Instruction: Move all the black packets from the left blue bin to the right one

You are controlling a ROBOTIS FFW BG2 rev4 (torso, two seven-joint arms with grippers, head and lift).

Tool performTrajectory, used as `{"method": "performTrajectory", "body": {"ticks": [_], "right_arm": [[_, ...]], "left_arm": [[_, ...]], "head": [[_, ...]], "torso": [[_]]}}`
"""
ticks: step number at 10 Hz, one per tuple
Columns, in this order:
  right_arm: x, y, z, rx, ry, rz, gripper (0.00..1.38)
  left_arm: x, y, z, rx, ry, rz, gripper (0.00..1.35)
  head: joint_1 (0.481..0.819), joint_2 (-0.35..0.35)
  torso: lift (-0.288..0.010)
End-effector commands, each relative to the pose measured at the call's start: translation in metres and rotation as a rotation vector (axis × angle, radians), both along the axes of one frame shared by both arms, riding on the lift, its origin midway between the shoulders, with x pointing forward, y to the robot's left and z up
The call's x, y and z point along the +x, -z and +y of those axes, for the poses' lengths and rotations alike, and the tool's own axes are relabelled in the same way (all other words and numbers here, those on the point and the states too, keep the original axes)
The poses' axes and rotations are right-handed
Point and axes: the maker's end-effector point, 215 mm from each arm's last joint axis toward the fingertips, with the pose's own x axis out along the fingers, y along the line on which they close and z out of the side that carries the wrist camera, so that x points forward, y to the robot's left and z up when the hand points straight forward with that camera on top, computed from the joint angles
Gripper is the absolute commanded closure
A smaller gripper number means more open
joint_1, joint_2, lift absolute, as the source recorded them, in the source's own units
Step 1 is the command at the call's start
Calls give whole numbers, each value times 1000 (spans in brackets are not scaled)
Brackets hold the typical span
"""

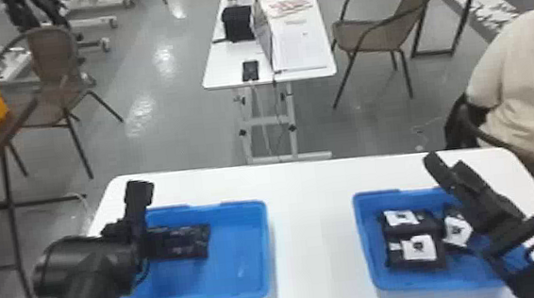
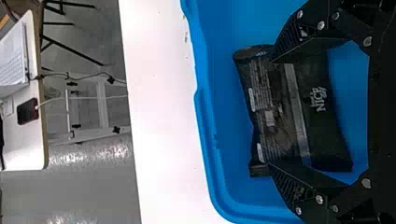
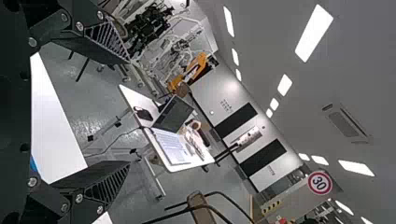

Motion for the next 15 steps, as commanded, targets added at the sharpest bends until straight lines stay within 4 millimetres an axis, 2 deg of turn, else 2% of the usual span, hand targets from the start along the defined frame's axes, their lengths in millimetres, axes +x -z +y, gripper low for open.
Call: {"method": "performTrajectory", "body": {"ticks": [1, 3, 8, 12, 13, 15], "right_arm": [[4, -2, 5, 5, -12, -6, 271], [6, -2, 11, 18, -23, -8, 271], [6, 0, 15, 48, -36, -14, 271], [8, -3, 18, 61, -52, -27, 271], [8, -1, 19, 67, -53, -24, 271], [7, -1, 21, 71, -60, -25, 271]], "left_arm": [[8, -8, -9, -3, 23, -1, 266], [4, -3, -14, -12, 53, 57, 266], [-21, 19, 1, 70, 80, 178, 265], [-25, 23, 13, 119, 93, 212, 285], [-24, 22, 14, 121, 94, 207, 375], [-18, 16, 21, 156, 111, 200, 795]], "head": [[695, 37], [695, 30], [695, 45], [695, 62], [695, 64], [695, 70]], "torso": [[0], [0], [0], [0], [0], [0]]}}
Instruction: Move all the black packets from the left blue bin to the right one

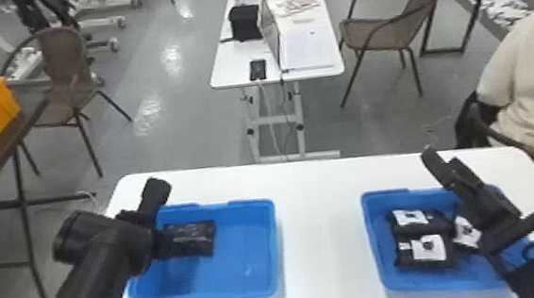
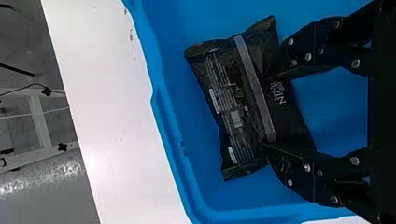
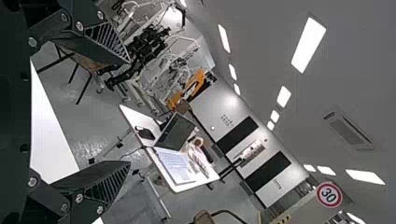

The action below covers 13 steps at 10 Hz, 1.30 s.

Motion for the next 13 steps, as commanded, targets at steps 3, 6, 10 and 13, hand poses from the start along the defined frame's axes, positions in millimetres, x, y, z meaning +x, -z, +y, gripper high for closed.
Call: {"method": "performTrajectory", "body": {"ticks": [3, 6, 10, 13], "right_arm": [[2, -1, 5, 8, -17, -3, 271], [-4, 5, 6, 25, -20, 6, 271], [-2, 6, 16, 38, -39, 10, 271], [-6, 11, 22, 47, -47, 22, 271]], "left_arm": [[14, -12, -5, 26, 52, -29, 822], [11, -10, -42, -101, 151, -58, 892], [-4, 6, -28, -48, 140, -30, 1216], [18, -32, -50, -126, 179, -220, 1216]], "head": [[695, 77], [695, 65], [695, 65], [695, 59]], "torso": [[0], [0], [0], [0]]}}
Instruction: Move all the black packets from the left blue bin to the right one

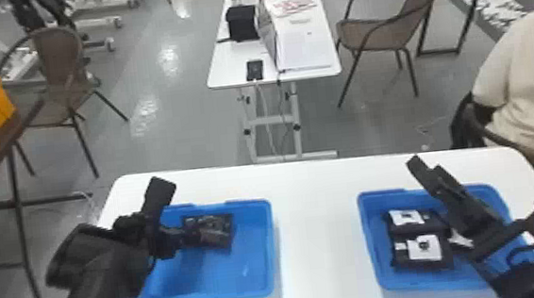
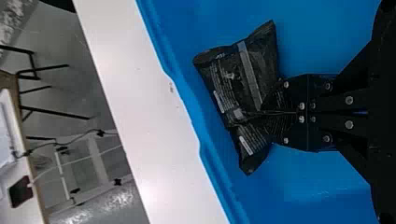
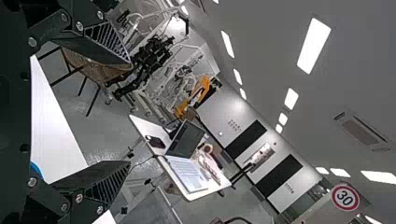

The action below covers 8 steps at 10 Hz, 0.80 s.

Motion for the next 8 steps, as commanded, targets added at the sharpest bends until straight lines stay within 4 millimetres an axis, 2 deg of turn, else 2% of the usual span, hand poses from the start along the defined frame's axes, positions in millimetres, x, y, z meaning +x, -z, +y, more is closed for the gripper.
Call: {"method": "performTrajectory", "body": {"ticks": [1, 3, 4, 6, 7, 8], "right_arm": [[-1, 2, 3, 7, -2, 4, 271], [-1, 3, 12, 15, -14, 8, 272], [-2, 6, 19, 22, -29, 17, 272], [0, 6, 26, 32, -42, 17, 272], [0, 6, 28, 33, -47, 16, 272], [1, 6, 29, 34, -48, 16, 272]], "left_arm": [[9, -31, -17, -88, 3, -127, 1216], [6, -58, -49, -208, 46, -210, 1216], [0, -59, -57, -222, 65, -211, 1216], [-10, -43, -52, -201, 50, -147, 1216], [-17, -32, -42, -152, 46, -91, 1139], [-19, -28, -30, -104, 47, -55, 774]], "head": [[695, 54], [695, 39], [695, 23], [695, 15], [695, 17], [695, 27]], "torso": [[0], [0], [0], [0], [0], [0]]}}
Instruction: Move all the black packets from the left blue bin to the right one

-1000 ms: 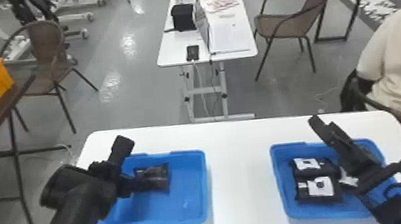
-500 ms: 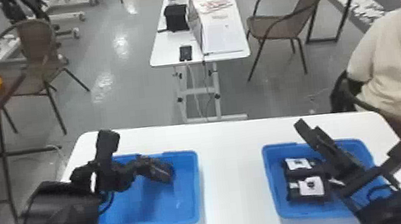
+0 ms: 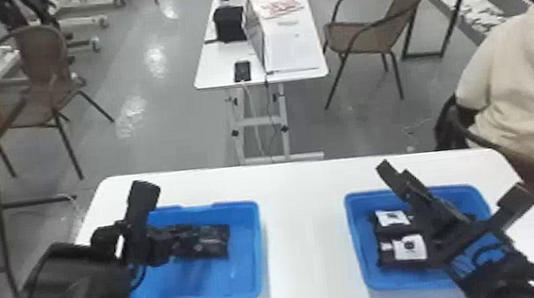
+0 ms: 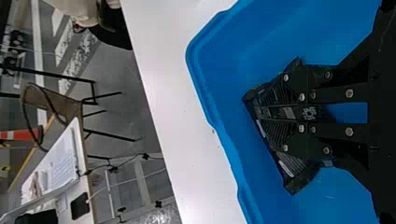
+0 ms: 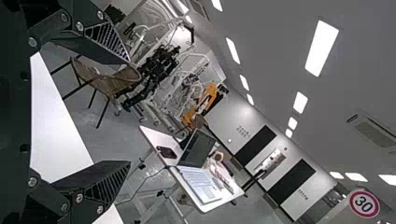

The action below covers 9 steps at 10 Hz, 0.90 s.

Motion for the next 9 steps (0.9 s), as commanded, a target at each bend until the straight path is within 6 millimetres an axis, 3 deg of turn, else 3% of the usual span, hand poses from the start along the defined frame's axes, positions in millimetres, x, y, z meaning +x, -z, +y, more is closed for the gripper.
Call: {"method": "performTrajectory", "body": {"ticks": [1, 3, 5, 7, 9], "right_arm": [[-1, 1, 0, 1, -1, 3, 272], [-2, 4, 1, 9, -2, 8, 272], [-2, 4, 4, 13, -9, 7, 272], [-2, 3, 4, 22, -11, 6, 272], [-3, 4, 5, 29, -14, 8, 272]], "left_arm": [[4, 0, 21, 60, -12, 21, 549], [24, -14, 42, 186, 23, -11, 519], [37, -19, 31, 198, 45, -43, 562], [27, 0, 18, 202, 120, 34, 364], [23, 5, 15, 182, 102, 45, 308]], "head": [[695, 39], [695, 60], [695, 82], [695, 68], [695, 63]], "torso": [[0], [0], [0], [0], [0]]}}
